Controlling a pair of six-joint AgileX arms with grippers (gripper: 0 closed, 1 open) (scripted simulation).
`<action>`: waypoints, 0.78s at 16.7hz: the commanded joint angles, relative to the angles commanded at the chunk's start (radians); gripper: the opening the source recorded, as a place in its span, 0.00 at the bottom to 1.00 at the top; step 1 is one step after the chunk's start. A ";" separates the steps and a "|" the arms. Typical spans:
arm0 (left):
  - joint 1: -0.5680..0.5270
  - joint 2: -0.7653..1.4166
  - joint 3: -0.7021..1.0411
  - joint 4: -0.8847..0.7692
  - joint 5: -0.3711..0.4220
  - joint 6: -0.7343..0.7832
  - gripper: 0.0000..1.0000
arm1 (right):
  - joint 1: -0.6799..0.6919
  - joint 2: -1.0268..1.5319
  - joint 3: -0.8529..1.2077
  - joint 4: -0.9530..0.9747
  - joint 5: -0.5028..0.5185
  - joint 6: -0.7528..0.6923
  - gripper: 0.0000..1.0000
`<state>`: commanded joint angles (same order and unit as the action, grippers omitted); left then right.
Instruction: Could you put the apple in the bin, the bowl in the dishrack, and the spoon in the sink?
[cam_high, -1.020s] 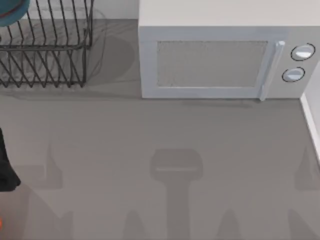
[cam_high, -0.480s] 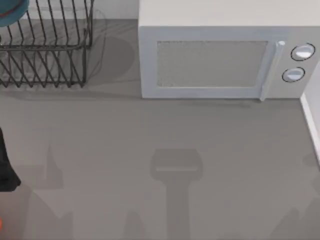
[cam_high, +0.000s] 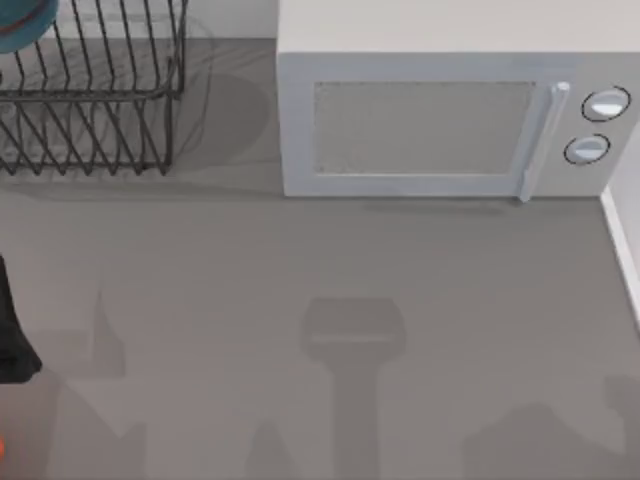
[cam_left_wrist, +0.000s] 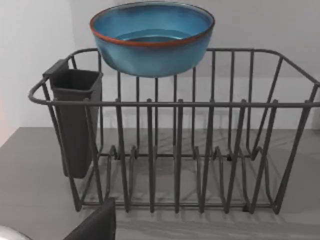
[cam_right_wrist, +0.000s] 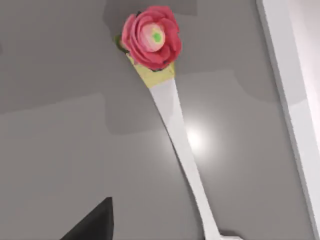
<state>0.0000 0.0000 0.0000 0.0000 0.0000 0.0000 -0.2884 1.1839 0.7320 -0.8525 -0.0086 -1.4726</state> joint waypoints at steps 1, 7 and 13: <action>0.000 0.000 0.000 0.000 0.000 0.000 1.00 | -0.015 0.059 0.040 -0.041 0.001 -0.075 1.00; 0.000 0.000 0.000 0.000 0.000 0.000 1.00 | -0.073 0.274 0.205 -0.190 0.005 -0.372 1.00; 0.000 0.000 0.000 0.000 0.000 0.000 1.00 | -0.073 0.284 0.213 -0.197 0.004 -0.387 1.00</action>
<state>0.0000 0.0000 0.0000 0.0000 0.0000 0.0000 -0.3611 1.4682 0.9454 -1.0497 -0.0043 -1.8601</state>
